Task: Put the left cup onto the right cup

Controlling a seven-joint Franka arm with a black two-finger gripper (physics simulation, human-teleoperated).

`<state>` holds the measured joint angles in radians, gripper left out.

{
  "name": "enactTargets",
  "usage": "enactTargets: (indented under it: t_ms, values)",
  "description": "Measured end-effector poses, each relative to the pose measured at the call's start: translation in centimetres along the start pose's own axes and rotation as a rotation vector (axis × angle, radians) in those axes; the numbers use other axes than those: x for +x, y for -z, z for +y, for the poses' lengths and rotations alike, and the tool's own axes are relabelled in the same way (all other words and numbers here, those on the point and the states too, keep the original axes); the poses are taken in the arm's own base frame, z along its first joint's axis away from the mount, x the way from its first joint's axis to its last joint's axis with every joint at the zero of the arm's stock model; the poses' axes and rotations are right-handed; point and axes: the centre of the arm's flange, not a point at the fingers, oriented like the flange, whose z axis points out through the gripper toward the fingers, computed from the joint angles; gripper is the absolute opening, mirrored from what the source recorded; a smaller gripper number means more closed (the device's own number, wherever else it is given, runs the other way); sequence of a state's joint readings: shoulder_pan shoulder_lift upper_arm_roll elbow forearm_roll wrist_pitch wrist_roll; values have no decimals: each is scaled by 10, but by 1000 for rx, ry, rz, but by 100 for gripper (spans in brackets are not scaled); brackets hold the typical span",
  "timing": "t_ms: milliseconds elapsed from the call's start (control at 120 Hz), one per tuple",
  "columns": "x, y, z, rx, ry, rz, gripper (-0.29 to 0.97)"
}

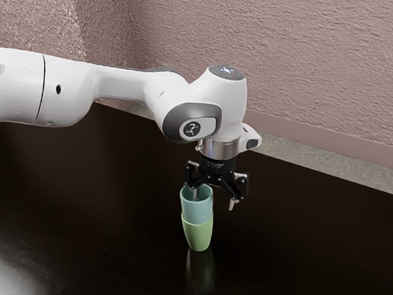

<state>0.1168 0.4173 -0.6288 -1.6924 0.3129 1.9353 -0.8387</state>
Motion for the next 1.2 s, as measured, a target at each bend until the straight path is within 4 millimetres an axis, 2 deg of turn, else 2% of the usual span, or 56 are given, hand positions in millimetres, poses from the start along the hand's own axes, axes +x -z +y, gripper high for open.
enactTargets:
  t_ms: [300,533,1000,1200]
  values:
    - [0,2,0,-1,-2,3,67]
    - [-2,13,-2,1,-1,20,68]
    - [-28,62,10,-2,-29,87,68]
    - [-38,91,8,-1,-27,123,68]
